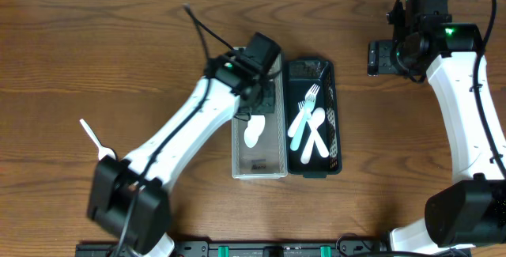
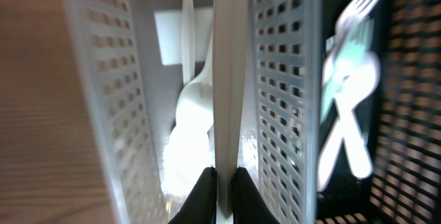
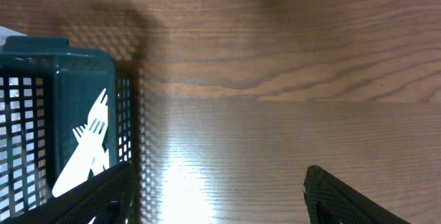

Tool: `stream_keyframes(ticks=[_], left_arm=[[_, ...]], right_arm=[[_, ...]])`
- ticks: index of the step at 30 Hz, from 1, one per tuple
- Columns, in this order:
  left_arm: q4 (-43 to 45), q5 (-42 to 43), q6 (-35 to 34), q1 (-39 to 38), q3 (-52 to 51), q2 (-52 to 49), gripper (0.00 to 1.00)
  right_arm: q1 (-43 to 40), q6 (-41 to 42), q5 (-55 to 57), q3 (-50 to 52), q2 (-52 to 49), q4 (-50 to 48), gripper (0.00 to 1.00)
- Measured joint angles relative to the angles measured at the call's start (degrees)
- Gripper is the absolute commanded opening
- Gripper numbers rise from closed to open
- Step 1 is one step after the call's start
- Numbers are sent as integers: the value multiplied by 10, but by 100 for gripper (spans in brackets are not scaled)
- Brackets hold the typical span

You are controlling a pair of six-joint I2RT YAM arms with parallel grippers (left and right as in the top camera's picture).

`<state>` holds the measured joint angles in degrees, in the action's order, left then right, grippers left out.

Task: Pack container

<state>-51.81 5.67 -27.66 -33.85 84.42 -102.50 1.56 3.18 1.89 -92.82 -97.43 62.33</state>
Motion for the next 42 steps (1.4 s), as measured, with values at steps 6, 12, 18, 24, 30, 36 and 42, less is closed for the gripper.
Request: stream_keyframes(ticks=[6,12,18,24,30,36,42], left_arm=[[5,0,-5,-8,-7,-52,30],[8,0,21,-8,-7,-53,43],[-36,-84,77,-4,31,-4,64],[-101,-147,87,103,67,153,75],[-144,-163,85,323,68,217,80],[-118,-105,86,510,15,185,81],[-42,-72,86,615,-77,114,83]], right_arm=[[0,0,0,0,0,0,81],[0,0,0,0,0,1,81],[0,0,0,0,0,2,81],[0,0,0,0,0,4,81],[0,-1,0,0,0,4,81],[0,-3,0,0,0,5,81],[0,-5,0,0,0,4,81]])
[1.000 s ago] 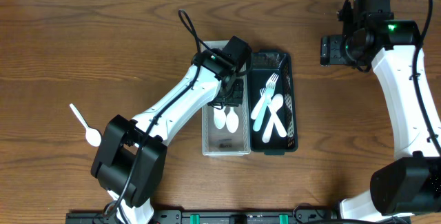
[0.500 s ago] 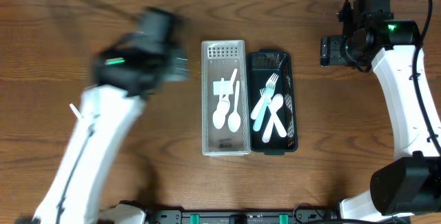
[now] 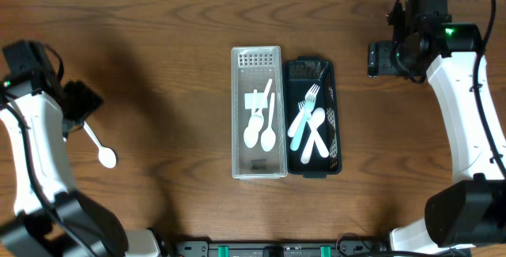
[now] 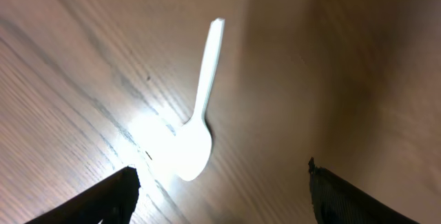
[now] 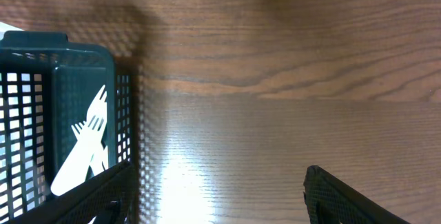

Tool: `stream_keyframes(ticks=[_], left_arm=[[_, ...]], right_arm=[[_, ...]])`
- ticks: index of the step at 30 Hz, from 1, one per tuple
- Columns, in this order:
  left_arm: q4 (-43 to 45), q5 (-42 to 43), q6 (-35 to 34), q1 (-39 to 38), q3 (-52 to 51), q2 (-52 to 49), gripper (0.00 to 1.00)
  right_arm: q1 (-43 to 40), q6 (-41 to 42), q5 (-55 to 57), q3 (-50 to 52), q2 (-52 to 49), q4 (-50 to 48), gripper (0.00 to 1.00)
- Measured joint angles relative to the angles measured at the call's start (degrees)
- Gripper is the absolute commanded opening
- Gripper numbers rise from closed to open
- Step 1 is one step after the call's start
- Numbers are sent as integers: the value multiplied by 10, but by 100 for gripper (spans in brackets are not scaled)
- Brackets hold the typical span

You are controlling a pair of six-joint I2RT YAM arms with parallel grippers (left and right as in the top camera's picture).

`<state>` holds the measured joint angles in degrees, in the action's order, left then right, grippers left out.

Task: Pack container
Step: 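Reach the left gripper far left to the last spoon and grasp it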

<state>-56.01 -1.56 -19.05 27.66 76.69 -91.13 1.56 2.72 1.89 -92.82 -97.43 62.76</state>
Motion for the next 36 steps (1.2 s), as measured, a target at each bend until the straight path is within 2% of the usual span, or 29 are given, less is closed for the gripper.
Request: stream_keyframes(ticks=[5,11,18,25,27,28,29,30,36], left_arm=[[65,10,8,30,-56,-68,82],[101,21,18,31,-70,-137,83],[118,27,31,31,-70,-196,83],[123,32,41,32,-67,-203,81],[123,34,43,32,-66,-205,70],[124,37,40,32,-66,-205,60],[124,39,42,31,-65,-206,43],[124,42,43,31,-64,-207,32],[122,46,43,30,-64,-208,10]], right_arm=[[0,0,0,0,0,0,81],[0,0,0,0,0,1,81],[0,0,0,0,0,2,81],[0,0,0,0,0,3,81],[0,0,0,0,0,3,81],[0,0,0,0,0,4,81],[0,0,0,0,0,4,81],[0,0,0,0,0,4,81],[0,0,0,0,0,4,81]])
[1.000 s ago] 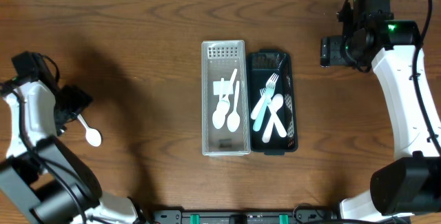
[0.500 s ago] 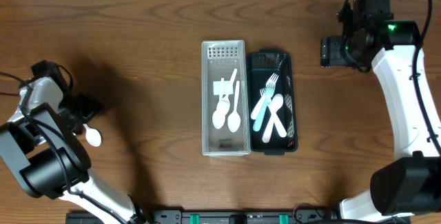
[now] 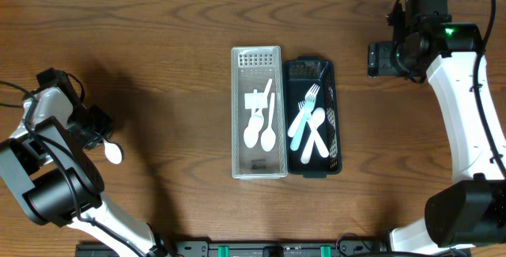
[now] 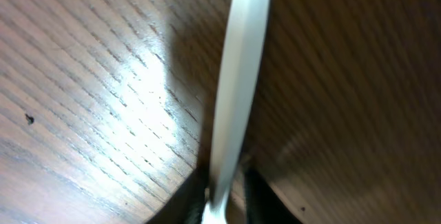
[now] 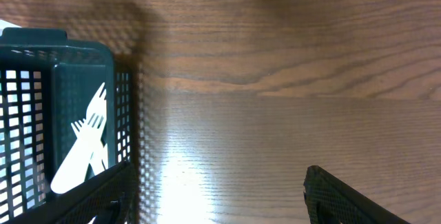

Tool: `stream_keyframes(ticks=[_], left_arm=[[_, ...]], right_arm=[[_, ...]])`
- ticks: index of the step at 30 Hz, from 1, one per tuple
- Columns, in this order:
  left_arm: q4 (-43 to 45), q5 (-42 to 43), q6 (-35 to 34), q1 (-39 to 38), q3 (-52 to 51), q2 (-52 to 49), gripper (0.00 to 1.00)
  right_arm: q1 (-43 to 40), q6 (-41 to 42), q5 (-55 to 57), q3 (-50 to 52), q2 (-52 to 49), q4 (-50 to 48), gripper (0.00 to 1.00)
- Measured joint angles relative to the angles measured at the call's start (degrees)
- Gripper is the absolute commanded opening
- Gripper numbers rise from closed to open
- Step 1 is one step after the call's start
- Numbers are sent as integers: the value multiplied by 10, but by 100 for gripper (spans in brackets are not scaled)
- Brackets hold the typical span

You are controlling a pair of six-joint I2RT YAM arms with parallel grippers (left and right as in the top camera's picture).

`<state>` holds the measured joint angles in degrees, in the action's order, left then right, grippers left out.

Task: Pack container
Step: 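Reach the left gripper far left to the last spoon and grasp it, then carry the spoon right and release it into the clear basket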

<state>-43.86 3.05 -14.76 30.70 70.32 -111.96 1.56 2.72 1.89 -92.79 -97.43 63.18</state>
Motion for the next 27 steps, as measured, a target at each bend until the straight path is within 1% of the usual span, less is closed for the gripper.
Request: stream_keyframes(ticks=[1,12,15,17,21,23,27], left_arm=[[0,0,1,0,0,0,6],[-3,0,2,-2,1,0,6],[-16,3,2,-12,1,5,6],[-35,6,3,-33,1,16,6],[-68,13,13,-123,6,100,6],[-73,15,18,-183,16,158,6],[-70,21,28,-329,33,268,6]], right_arm=[[0,0,0,0,0,0,81],[0,0,0,0,0,0,82],[0,0,0,0,0,0,82],[0,0,0,0,0,-2,82],[0,0,0,2,0,-4,82],[0,0,0,2,0,-4,82],[0,0,0,3,0,-4,82]])
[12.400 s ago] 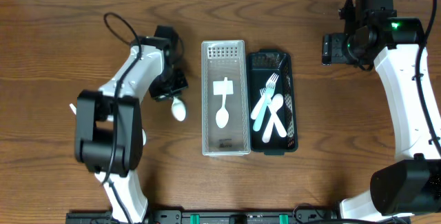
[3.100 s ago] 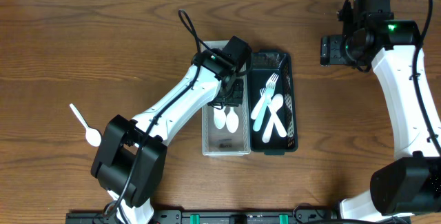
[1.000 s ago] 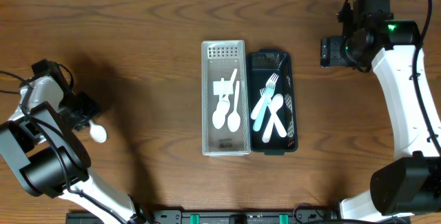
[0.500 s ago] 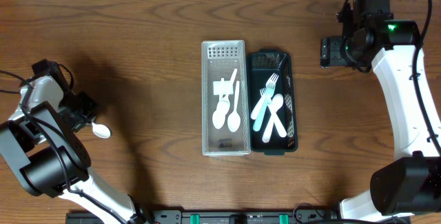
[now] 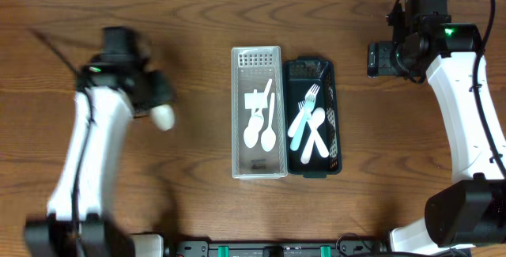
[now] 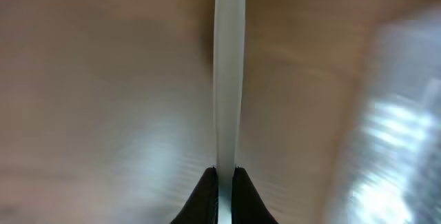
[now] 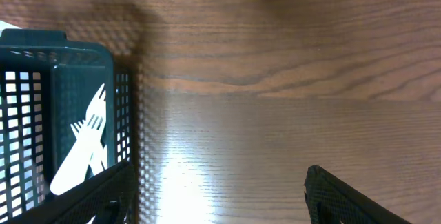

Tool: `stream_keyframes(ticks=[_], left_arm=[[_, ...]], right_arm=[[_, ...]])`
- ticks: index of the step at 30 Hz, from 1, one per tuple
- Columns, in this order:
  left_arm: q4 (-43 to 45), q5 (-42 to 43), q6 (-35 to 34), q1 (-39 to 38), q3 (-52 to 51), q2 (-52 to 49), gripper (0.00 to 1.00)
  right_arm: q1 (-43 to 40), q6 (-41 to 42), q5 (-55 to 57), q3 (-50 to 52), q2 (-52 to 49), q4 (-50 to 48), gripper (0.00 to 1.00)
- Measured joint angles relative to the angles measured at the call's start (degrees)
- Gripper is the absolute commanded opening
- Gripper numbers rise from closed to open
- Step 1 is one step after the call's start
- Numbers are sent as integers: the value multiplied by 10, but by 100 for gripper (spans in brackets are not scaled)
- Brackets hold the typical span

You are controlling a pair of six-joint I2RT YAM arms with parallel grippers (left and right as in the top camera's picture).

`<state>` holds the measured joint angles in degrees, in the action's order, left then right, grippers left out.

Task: Pack container
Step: 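Carry the spoon right and release it into the clear basket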

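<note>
My left gripper (image 5: 150, 101) is shut on the handle of a white plastic spoon (image 6: 228, 79). The spoon's bowl (image 5: 163, 116) hangs over the wood, left of the clear container (image 5: 258, 170). In the blurred left wrist view the handle runs straight up from between the fingers (image 6: 208, 191), and the container (image 6: 396, 127) shows at the right edge. Two white spoons (image 5: 261, 130) lie in that container. The dark green basket (image 5: 335, 115) beside it holds white forks (image 7: 86, 148). My right gripper (image 7: 217, 186) stands open and empty over bare wood, right of the basket (image 7: 62, 72).
The wooden table (image 5: 182, 202) stretches wide on both sides of the two containers, which stand side by side in the middle. My right arm (image 5: 462, 107) runs along the right edge.
My left gripper, then shut on the spoon's handle low at the table's far left edge, now holds the spoon off the wood much further right, near the clear container. The right arm is unchanged.
First my left gripper held a white spoon inside the clear container. Then it stood open at the far left above another spoon on the table, with two spoons in the container. Then it was shut on that spoon's handle, and now carries it beside the container.
</note>
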<state>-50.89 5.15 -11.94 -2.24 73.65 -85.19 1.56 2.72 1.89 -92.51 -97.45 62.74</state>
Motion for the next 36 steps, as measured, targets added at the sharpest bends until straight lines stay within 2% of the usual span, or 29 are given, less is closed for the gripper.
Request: stream_keyframes(ticks=[4,10,15,20,21,23,25,32,36], left_arm=[[2,3,2,-139,3,51,6],[26,3,0,-277,3,22,6],[56,3,-2,-342,3,-35,6],[64,3,-2,-354,3,-101,6],[67,3,-2,-353,3,-115,12],[73,3,2,-353,3,-134,31],[79,2,-2,-353,3,-145,40],[84,-4,16,-353,3,-143,51],[57,-48,24,-345,27,-116,57]], right_arm=[[0,0,0,0,0,0,82],[0,0,0,0,0,0,82],[0,0,0,0,0,0,82],[0,0,0,0,0,0,82],[0,0,0,0,0,0,82],[0,0,0,0,0,0,82],[0,0,0,0,0,0,82],[0,0,0,0,0,0,82],[0,-3,0,0,0,0,82]])
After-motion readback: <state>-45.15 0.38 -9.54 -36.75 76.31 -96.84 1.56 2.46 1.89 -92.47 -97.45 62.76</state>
